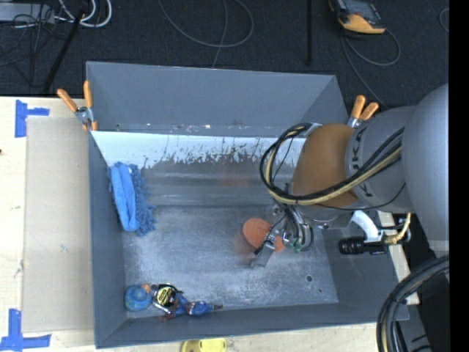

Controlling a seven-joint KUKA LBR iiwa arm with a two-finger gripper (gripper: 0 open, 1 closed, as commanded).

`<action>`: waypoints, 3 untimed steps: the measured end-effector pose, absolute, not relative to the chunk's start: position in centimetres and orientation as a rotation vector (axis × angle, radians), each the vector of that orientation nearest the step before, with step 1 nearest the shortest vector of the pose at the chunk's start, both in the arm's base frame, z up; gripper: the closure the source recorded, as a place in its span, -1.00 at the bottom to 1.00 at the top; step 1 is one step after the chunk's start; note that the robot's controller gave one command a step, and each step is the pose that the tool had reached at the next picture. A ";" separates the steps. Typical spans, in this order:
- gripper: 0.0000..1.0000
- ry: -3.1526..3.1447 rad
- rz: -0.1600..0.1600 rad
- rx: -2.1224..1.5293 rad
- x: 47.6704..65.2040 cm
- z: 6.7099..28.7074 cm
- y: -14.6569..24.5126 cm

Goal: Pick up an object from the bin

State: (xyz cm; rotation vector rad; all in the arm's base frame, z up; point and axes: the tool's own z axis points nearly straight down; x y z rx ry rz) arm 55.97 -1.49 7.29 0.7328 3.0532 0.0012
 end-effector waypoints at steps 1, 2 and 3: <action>1.00 3.071 -0.001 0.613 56.3 6.2 -1.3; 1.00 3.076 -0.001 0.597 56.3 6.3 -1.3; 1.00 3.086 -0.002 0.594 56.1 6.7 -1.2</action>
Offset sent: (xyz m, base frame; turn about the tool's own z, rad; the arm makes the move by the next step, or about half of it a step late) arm 0.0000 0.0000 0.0000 0.0000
